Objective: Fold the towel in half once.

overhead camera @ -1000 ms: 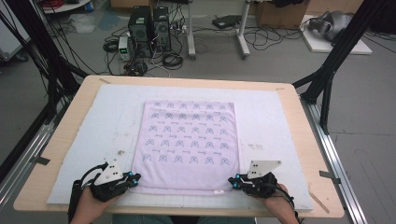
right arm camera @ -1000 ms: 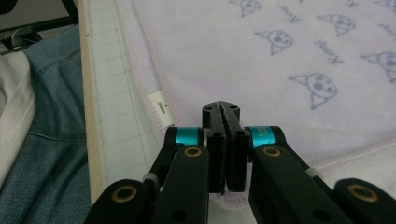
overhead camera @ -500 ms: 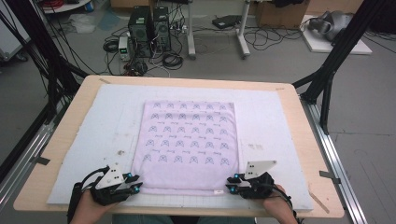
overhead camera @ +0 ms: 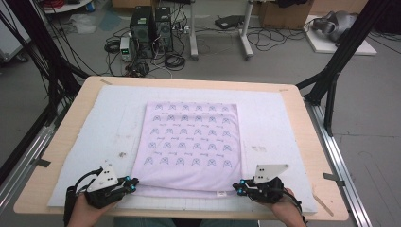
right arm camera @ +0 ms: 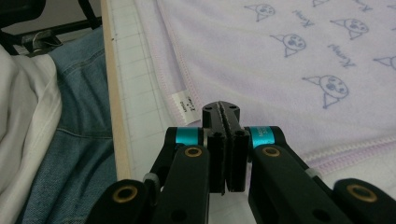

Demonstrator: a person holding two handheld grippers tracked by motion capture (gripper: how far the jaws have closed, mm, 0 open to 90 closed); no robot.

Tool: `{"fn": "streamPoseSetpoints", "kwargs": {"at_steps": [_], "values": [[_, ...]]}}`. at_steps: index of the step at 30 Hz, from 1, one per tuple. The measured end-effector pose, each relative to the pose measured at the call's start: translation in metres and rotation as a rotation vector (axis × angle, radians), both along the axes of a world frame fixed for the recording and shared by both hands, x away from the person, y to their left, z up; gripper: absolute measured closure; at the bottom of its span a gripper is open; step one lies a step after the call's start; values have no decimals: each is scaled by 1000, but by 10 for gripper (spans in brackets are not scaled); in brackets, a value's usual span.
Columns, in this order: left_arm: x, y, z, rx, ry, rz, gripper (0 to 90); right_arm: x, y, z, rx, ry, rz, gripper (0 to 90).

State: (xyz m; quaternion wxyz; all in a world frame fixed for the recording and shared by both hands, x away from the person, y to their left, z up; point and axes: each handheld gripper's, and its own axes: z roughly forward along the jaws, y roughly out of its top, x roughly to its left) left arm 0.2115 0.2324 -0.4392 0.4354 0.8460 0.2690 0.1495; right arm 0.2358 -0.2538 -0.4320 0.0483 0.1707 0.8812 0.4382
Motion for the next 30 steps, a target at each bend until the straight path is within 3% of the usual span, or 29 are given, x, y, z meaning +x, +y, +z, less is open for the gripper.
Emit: {"fn": "streamPoseSetpoints", "kwargs": {"at_steps": [1,3,7,10,12,14,16,17,22,24,27,28,30], "values": [[-1,0,0,2,-1,9,752,0,0,0,-1,2,-1,882],[-1,-1,2,-6,1,15,579,3,2,-1,11,19,-13,750],[-1,-4,4,-1,-5,7,562,11,14,-5,4,36,7,595],[2,-7,-2,24,1,5,611,15,22,-14,-47,48,14,604],[5,-9,-9,62,17,15,634,15,21,-16,-46,19,3,712],[6,-10,-9,43,8,22,729,14,19,-16,-46,7,-11,834],[6,-11,-8,37,5,21,839,13,18,-16,-42,4,-19,852],[6,-11,-6,38,2,21,849,12,18,-15,-34,4,-21,856],[1,-4,5,-16,-11,28,858,9,12,1,30,-17,-15,858],[-2,-2,7,-20,-7,19,859,6,10,7,54,-17,2,857],[-4,-1,3,-4,16,7,854,1,12,8,43,15,44,845],[-4,-1,0,0,30,4,833,1,13,5,31,37,63,816],[-3,-2,-2,1,51,15,656,2,13,-1,10,62,54,702]]}}
